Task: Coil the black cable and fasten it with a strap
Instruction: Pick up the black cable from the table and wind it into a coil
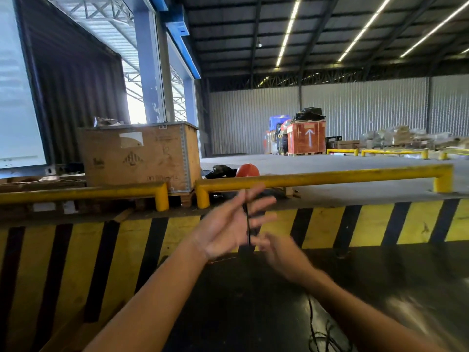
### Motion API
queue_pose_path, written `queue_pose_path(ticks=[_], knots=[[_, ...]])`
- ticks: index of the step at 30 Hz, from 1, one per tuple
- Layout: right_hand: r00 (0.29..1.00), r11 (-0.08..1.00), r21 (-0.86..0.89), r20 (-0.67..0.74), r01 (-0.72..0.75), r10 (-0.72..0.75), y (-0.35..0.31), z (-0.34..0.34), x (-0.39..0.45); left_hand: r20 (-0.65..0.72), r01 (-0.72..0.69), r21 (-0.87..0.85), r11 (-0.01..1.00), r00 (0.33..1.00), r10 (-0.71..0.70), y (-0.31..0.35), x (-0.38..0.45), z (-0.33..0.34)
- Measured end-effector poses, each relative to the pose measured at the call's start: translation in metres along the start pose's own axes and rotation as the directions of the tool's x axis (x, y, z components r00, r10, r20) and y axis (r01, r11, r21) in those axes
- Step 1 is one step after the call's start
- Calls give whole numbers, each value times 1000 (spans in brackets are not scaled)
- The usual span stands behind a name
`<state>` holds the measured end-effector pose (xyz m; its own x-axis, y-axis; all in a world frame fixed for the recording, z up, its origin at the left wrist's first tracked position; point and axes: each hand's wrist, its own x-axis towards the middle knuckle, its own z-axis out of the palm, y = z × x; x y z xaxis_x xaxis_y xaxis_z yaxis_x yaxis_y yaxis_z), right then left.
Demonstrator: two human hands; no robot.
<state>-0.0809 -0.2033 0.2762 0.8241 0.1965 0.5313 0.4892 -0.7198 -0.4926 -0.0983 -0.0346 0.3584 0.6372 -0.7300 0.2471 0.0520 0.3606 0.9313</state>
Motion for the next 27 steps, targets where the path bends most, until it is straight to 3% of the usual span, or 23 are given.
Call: queue_pose_path(ticks=[3, 5, 6, 8, 11, 13, 14, 15, 17, 20, 22, 24, 25, 27], knots=[[953, 1000, 11, 303, -18, 14, -17, 36, -27, -264, -302, -32, 953, 922, 283, 29, 6, 1], [911, 999, -16, 412, 39, -29, -27, 36, -35, -366, -353, 127, 927, 852, 375, 42, 3, -10], [898, 997, -36, 438, 75, -52, -29, 29, -36, -402, -306, 256, 917, 829, 389, 44, 0, -19], [898, 989, -79, 432, 128, -81, -30, 7, -29, -454, -78, 553, 830, 807, 378, 42, -10, -36], [949, 963, -187, 285, 194, -136, -19, -41, -1, -456, 293, 804, 518, 863, 220, 28, -29, -62], [976, 955, -222, 138, 196, -168, -11, -73, 22, -476, 457, 853, 252, 879, 15, 18, -41, -68], [981, 955, -223, 64, 194, -184, -9, -88, 33, -490, 498, 843, 206, 867, -91, 15, -45, -64], [981, 958, -217, 9, 189, -191, -8, -98, 42, -482, 518, 813, 266, 855, -192, 13, -47, -59], [983, 965, -199, -41, 170, -181, -7, -105, 55, -368, 497, 679, 540, 867, -336, 10, -48, -47], [990, 987, -129, -92, 91, -103, -8, -93, 60, -103, 357, 396, 846, 933, -346, 9, -41, -37], [999, 996, -83, -35, 22, -25, -9, -72, 49, 78, 253, 196, 947, 959, -272, 11, -34, -30], [994, 992, -120, 104, 43, -31, -15, -38, 28, 196, 146, 27, 989, 969, -149, 14, -26, -21], [980, 989, -131, 195, 74, -48, -22, -19, 15, 178, 83, -28, 996, 981, -77, 15, -22, -14], [921, 996, -77, 389, 51, -17, -44, 11, -13, 17, -39, -41, 998, 999, 40, 19, -15, -2]])
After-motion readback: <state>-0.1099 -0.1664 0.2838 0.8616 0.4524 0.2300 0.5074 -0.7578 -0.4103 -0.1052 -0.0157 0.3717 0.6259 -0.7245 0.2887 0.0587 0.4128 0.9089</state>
